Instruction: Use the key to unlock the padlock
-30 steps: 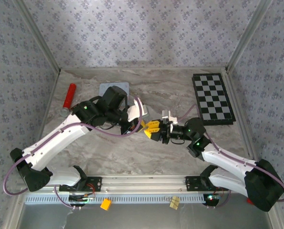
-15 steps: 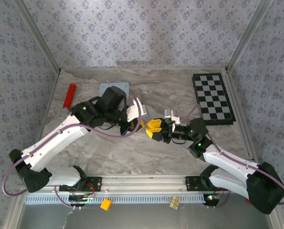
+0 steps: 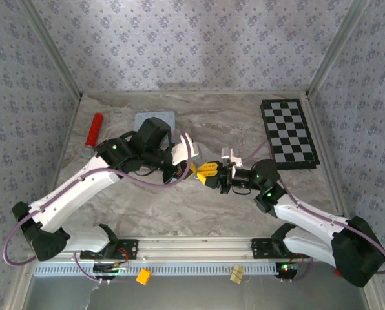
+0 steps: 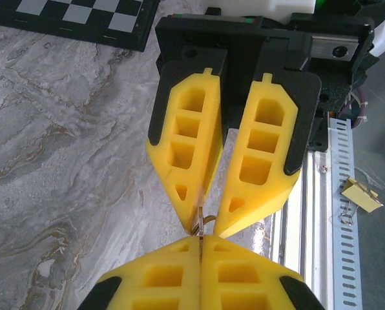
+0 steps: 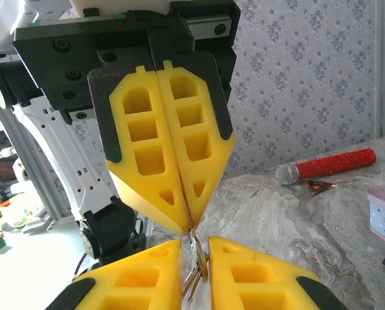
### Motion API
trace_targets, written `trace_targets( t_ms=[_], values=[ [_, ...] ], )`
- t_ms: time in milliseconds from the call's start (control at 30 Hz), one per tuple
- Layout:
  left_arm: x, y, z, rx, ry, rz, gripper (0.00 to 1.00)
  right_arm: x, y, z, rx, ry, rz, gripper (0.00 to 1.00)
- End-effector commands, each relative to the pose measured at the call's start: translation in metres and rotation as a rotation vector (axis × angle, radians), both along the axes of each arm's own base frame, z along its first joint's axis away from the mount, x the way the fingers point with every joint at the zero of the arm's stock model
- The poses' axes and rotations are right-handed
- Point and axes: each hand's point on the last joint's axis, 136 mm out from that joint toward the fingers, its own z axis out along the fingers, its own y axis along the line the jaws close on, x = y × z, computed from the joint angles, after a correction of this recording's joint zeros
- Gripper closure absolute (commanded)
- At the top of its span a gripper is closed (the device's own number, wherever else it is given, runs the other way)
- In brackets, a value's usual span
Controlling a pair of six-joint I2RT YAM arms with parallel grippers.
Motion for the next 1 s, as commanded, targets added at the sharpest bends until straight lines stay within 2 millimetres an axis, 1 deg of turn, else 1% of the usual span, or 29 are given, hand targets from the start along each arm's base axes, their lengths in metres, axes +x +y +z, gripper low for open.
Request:
trace_targets(
  t_ms=[0, 233, 433, 633, 800, 967],
  values=[
    [-0.0061, -0.0013, 0.0154, -0.055, -0.028, -0.027, 1.0, -0.0029, 0.0033, 0.0081, 0.006, -0.024, 0.017, 0.83],
    [-0.0077, -0.0019, 0.0189, -0.071, -0.031, -0.034, 1.0, -0.0034, 0.0039, 0.0095, 0.007, -0.024, 0.019, 0.83],
    [-0.0092, -0.0027, 0.0163, -0.068, -0.017, -0.04, 1.0, -0.0038, 0.0039, 0.0131, 0.013, -0.03, 0.02, 0.84],
    [-0.0093, -0.0031, 0.0134, -0.062, -0.011, -0.041, 1.0, -0.0045, 0.0038, 0.0161, 0.024, -0.033, 0.023, 0.82],
    [-0.009, -0.0029, 0.0113, -0.058, -0.007, -0.04, 1.0, -0.0046, 0.0035, 0.0158, 0.027, -0.031, 0.025, 0.82],
    [-0.0091, -0.0027, 0.0121, -0.059, -0.009, -0.041, 1.0, -0.0051, 0.0055, 0.0163, 0.024, -0.026, 0.042, 0.84]
  ],
)
